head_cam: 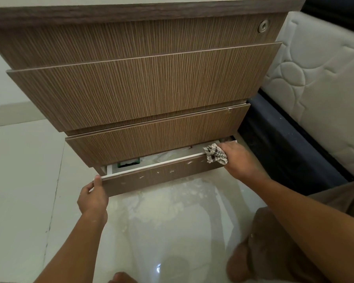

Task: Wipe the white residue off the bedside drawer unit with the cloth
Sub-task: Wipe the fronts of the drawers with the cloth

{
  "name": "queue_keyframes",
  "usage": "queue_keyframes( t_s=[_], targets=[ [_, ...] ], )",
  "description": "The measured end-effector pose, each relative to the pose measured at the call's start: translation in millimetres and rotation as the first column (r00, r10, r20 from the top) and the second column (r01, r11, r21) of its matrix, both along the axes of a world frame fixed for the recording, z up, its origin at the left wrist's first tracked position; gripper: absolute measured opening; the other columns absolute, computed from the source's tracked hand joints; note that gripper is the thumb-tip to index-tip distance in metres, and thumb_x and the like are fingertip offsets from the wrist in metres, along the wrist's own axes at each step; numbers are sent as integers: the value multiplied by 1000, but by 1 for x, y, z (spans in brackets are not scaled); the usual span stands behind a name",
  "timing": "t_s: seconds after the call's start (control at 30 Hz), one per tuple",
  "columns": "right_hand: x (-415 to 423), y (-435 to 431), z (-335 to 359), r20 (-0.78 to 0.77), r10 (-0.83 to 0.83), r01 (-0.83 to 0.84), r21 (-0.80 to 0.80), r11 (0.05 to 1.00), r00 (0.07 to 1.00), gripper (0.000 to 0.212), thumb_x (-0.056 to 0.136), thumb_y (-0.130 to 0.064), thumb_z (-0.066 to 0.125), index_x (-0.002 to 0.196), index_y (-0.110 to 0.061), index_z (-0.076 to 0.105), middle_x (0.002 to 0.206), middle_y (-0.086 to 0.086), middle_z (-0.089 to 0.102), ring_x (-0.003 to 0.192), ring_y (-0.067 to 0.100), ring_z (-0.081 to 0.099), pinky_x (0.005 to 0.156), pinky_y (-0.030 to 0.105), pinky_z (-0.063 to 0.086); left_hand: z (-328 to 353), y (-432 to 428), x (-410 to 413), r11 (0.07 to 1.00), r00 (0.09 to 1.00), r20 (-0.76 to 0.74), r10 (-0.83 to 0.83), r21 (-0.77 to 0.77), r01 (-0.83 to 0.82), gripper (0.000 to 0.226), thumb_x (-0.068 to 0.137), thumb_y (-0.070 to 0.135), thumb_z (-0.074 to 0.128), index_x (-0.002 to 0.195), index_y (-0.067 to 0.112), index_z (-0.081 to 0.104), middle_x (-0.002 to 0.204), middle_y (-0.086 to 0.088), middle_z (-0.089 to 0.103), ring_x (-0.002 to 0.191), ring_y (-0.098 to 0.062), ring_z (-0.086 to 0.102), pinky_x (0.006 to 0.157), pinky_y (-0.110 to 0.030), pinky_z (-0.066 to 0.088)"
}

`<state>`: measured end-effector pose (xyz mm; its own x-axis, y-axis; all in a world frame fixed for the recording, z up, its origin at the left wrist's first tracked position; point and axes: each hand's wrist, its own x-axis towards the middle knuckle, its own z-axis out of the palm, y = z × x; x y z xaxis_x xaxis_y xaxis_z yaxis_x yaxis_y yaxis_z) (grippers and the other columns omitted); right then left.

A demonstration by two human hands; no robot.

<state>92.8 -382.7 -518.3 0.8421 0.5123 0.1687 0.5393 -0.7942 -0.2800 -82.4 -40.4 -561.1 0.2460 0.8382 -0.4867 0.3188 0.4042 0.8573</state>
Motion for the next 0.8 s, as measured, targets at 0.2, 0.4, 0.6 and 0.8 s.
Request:
queue_keyframes(
  t_s=[0.2,0.4,0.6,0.8],
  targets=[
    [-2,-2,9,47,-55,47,150,988,997,29,88,-23,62,117,-18,62,112,2,66,103,21,57,87,34,44,-3,1,3,1000,1000,3,-1,1,1,36,91,48,59,113,19,62,124,-7,59,112,-27,56,102,-46,48],
    [-6,0,9,-49,-25,27,36,999,998,34,87,-20,61,121,-16,59,117,4,63,104,22,55,81,25,35,-3,1,2,1000,1000,-9,-4,1,4,40,92,48,59,118,18,62,126,-9,59,114,-28,55,102,-47,48],
    [-9,12,-3,-74,-30,35,60,998,997,32,84,-16,64,116,-11,60,112,10,63,103,27,56,85,31,40,-3,2,2,1000,1000,-9,-4,0,4,40,91,48,60,118,19,62,127,-9,59,114,-29,55,101,-47,47],
    [-25,47,-17,7,-1,0,86,996,1000,19,81,-16,65,99,-13,61,99,7,62,95,26,54,81,26,36,0,1,1,1000,1000,0,-10,-3,10,37,92,47,59,115,18,63,125,-8,60,114,-29,56,101,-47,48]
  ],
)
